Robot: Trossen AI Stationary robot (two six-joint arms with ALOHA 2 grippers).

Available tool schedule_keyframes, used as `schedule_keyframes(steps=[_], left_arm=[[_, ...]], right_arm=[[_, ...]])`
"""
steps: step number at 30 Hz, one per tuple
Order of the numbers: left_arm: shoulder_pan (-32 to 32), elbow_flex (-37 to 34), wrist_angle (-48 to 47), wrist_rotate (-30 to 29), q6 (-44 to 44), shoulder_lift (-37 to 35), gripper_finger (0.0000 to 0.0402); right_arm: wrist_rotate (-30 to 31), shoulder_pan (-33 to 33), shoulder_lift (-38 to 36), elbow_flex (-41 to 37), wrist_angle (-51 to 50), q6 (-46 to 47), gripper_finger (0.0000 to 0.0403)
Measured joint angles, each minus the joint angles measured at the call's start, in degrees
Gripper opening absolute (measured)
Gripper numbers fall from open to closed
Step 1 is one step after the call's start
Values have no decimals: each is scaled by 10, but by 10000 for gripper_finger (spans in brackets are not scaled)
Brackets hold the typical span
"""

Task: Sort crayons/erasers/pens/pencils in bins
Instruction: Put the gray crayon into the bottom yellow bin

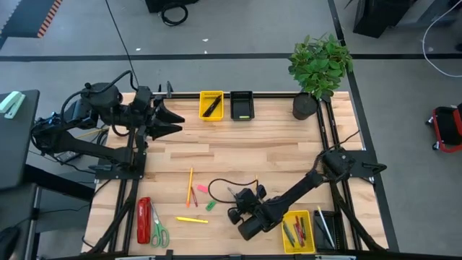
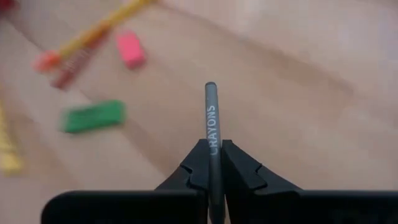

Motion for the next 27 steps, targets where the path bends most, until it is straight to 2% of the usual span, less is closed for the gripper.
schedule_keyframes(steps=[6,10,13,17,20,24,27], left_arm=[[0,0,11,0,12,-12,165],[0,0,10,0,19,-24,164],[0,0,11,-2,20,-34,164],[0,0,9,-4,30,-41,162],[0,0,10,-5,30,-49,160],[0,0,10,-6,30,-55,160],[0,0,8,-15,35,-56,160]], right_arm=[[4,8,-89,4,-43,-23,28],[-63,32,-155,5,-109,21,28],[-105,65,-189,4,-155,65,29],[-113,142,-221,5,-166,103,34],[-142,201,-233,5,-202,185,35],[-149,275,-233,5,-252,318,37],[-192,305,-225,-1,-278,361,37]])
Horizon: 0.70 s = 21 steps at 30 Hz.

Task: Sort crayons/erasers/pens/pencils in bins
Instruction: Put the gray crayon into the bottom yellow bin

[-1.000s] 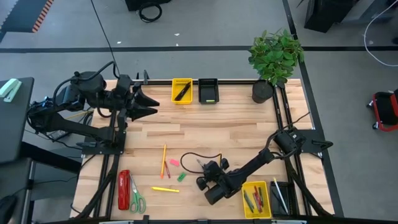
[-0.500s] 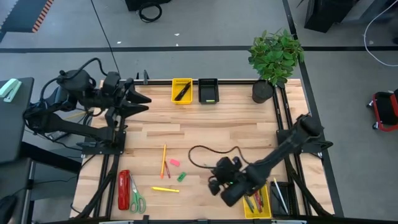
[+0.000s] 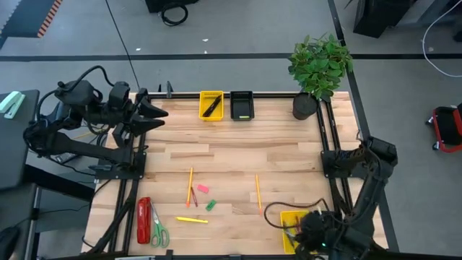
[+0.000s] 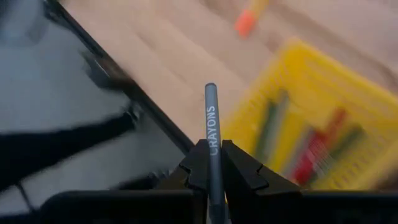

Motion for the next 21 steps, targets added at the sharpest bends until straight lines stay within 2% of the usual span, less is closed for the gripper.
schedule_keyframes(steps=[6,12,21], left_arm=[[0,0,-15,-33,0,1,160],[0,0,-15,-36,-27,0,153],[0,0,-24,-40,-31,10,131]], right_arm=[[-31,3,0,-42,-4,3,38],[-63,2,0,-94,-3,12,39],[-61,-6,0,-149,58,12,39]])
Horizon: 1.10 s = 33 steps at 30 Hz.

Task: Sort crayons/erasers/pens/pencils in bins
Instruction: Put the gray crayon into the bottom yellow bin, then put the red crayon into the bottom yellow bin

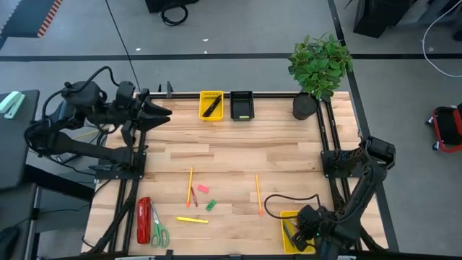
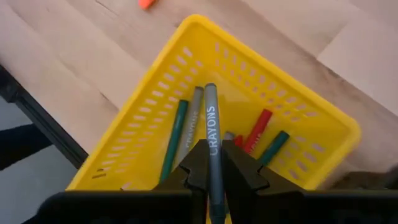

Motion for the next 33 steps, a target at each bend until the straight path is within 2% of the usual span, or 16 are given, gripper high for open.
schedule_keyframes(steps=[7,15,19,22,28,33], left_arm=[[0,0,-23,-1,-8,14,123],[0,0,-22,-1,-9,26,127],[-1,0,-23,0,-23,30,123],[-1,0,-22,5,-47,31,122],[-1,0,-19,62,-60,31,122],[-1,0,-10,97,-48,31,117]], right_arm=[[0,0,0,-1,11,-9,50],[0,0,0,-1,42,-10,121],[-4,-3,0,7,53,-5,142],[-1,-13,-5,22,54,4,143],[51,-57,-14,53,52,21,134],[59,-109,-14,66,57,-18,132]])
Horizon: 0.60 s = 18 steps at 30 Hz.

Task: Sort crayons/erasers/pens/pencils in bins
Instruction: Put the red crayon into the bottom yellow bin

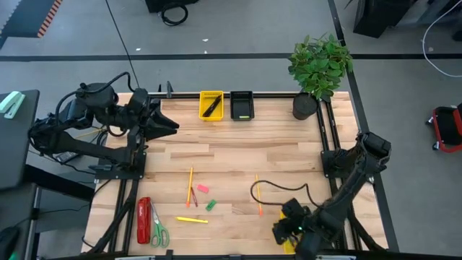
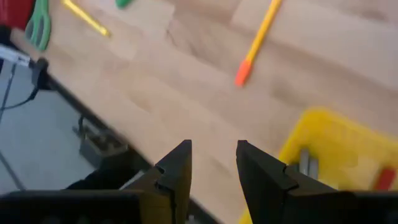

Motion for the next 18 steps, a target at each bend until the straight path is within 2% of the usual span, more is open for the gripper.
schedule_keyframes(steps=[2,5,8,12,18], left_arm=[[0,0,6,14,16,0,118],[0,0,7,40,44,0,121],[0,0,6,48,62,-2,124],[0,0,-13,48,64,-9,130],[0,0,-51,48,46,-16,137]], right_arm=[[6,-25,0,0,-5,-1,132],[47,-57,0,0,-8,27,132],[79,-90,0,0,-8,12,132],[81,-134,0,0,-7,-47,132],[69,-189,0,0,6,-48,147]])
